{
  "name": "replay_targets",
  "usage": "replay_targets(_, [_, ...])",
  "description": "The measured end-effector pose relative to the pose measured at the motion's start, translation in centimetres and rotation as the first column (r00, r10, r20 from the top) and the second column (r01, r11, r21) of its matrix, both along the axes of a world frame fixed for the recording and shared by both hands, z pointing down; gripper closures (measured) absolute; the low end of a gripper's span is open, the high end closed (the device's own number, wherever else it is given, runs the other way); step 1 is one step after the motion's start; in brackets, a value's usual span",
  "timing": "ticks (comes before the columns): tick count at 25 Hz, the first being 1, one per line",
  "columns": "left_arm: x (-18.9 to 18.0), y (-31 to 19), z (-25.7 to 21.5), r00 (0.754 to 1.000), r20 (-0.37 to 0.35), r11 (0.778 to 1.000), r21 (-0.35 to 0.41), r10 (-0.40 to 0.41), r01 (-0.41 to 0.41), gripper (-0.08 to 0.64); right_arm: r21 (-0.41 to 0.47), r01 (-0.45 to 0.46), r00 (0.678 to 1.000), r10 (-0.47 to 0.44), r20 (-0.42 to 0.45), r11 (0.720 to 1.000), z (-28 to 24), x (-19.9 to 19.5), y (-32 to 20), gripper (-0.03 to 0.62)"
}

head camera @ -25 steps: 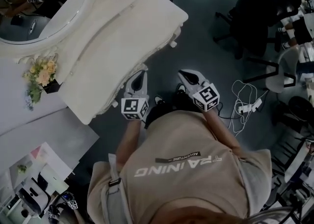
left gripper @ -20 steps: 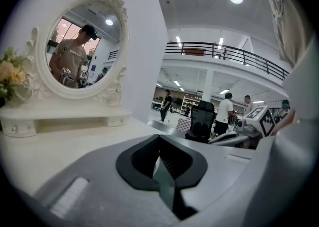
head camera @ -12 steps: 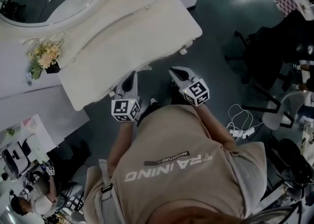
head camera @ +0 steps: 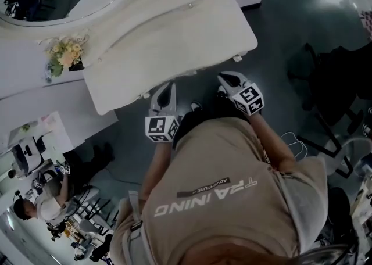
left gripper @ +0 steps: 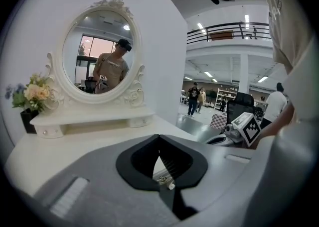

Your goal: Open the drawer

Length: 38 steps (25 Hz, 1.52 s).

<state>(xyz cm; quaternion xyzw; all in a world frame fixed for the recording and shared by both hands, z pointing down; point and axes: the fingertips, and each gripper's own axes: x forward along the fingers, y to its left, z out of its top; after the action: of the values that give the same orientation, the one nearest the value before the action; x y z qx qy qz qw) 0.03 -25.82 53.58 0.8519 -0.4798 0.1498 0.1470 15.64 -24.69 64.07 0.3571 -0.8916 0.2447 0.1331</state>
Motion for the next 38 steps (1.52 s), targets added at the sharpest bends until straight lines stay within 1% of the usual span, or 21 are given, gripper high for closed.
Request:
replay_targets(2, [-0.2,0.1,0.8,1.000,0.005,1.000,-0.018,-0.023,0.023,0.561,-0.005,0.030,1.000,-0.030,-0.003,1.000,0.8,-0.3,-0.9,0.588])
replay_targets(6, [-0.6,1.2,3.1,0.999,0.011,0.996,-0.085,-0.030,0.031,0.561,-0.014,0.063,0.997,-0.063,0.040,0.998,0.4,-2.0,-1.4,0.588])
replay_targets(8, [-0.6,1.5,4.1,0.999,0.009,0.994,-0.108,-0.035,0.035,0.561,-0.024,0.083,0.996,-0.082,0.037,0.996,0.7,-2.6,-1.5,0.589])
replay_targets(12, [-0.7,0.7,4.5,0.999,-0.004,0.994,-0.103,-0.036,0.035,0.561,-0.111,0.114,0.993,-0.115,-0.007,0.987,3.3,-3.7,-1.1,0.588])
replay_targets(14, [-0.9,0.6,4.6,0.999,-0.017,0.994,-0.101,-0.046,0.044,0.561,-0.164,0.134,0.989,-0.143,-0.046,0.977,5.1,-4.0,-0.4,0.588])
replay_targets(16, [-1.6,0.8,4.6,0.998,-0.026,0.993,-0.104,-0.053,0.050,0.561,-0.226,0.136,0.983,-0.161,-0.093,0.964,7.3,-4.4,0.1,0.588])
replay_targets(18, [-2.8,1.0,4.4,0.998,-0.036,0.993,-0.109,-0.053,0.049,0.561,-0.279,0.111,0.981,-0.150,-0.122,0.954,9.0,-5.1,0.1,0.588])
replay_targets(21, [-5.0,1.6,4.2,0.996,-0.048,0.991,-0.114,-0.073,0.067,0.561,-0.294,0.070,0.982,-0.117,-0.147,0.953,10.5,-6.3,-0.6,0.588])
replay_targets(24, [-7.2,2.7,4.5,0.990,-0.061,0.985,-0.125,-0.128,0.120,0.561,-0.279,0.058,0.980,-0.108,-0.167,0.959,11.9,-7.6,-1.9,0.586])
replay_targets(27, [-9.5,3.9,5.2,0.979,-0.084,0.972,-0.160,-0.185,0.170,0.561,-0.322,0.010,0.989,-0.056,-0.136,0.947,13.8,-8.6,-2.6,0.584])
replay_targets(30, [-11.7,4.2,6.3,0.967,-0.107,0.960,-0.186,-0.231,0.209,0.561,-0.345,-0.033,0.982,-0.033,-0.184,0.938,16.2,-9.1,-2.9,0.557])
replay_targets(31, [-12.0,4.3,6.7,0.967,-0.112,0.959,-0.192,-0.231,0.207,0.561,-0.352,-0.046,0.980,-0.026,-0.198,0.935,16.9,-9.2,-2.9,0.551])
replay_targets(33, [-12.3,4.2,7.3,0.971,-0.114,0.963,-0.194,-0.209,0.184,0.561,-0.364,-0.074,0.977,-0.006,-0.213,0.928,17.9,-9.4,-3.2,0.505])
replay_targets(38, [-13.0,3.5,8.6,0.979,-0.119,0.970,-0.197,-0.167,0.141,0.561,-0.380,-0.114,0.976,0.032,-0.217,0.918,19.6,-10.6,-4.2,0.474])
